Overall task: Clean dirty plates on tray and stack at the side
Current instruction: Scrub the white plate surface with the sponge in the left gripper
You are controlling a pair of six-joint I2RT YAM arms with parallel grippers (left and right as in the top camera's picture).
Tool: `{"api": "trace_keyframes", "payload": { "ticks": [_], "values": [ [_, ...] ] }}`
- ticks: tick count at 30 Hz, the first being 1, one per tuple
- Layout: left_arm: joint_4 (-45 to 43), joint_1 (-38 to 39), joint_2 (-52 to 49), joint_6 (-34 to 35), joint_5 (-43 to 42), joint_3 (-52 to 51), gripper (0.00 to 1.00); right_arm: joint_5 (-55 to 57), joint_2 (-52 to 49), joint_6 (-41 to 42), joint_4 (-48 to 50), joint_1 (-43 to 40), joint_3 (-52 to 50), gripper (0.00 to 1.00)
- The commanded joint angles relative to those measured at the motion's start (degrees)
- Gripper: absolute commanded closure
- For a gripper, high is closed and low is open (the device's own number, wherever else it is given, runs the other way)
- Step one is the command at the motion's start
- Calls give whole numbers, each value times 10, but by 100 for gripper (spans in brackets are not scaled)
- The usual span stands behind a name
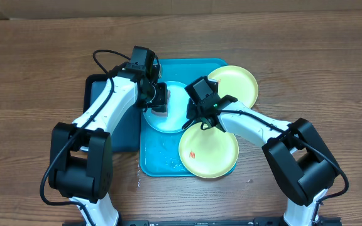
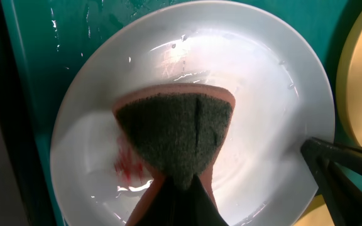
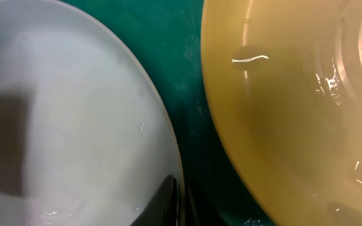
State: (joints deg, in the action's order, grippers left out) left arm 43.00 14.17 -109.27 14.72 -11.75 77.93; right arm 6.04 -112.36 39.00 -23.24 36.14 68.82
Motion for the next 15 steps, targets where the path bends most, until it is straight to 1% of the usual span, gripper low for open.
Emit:
{"api": "trace_keyframes", "payload": {
  "ticks": [1,4,9,11,15],
  "values": [
    [-2,3,-1,7,7,-2,96,20,-4,-2,3,1,5,90],
    [-1,3,-1,7,19,-2,96,25,0,-16,2,1,9,87],
    [-1,3,-1,7,18,-2,96,25,0,-17,0,1,10,87],
    [-1,3,-1,7,19,-2,96,25,0,-17,0,1,10,88],
    [-2,4,-1,7,19,-2,96,25,0,-17,2,1,10,96]
  ]
}}
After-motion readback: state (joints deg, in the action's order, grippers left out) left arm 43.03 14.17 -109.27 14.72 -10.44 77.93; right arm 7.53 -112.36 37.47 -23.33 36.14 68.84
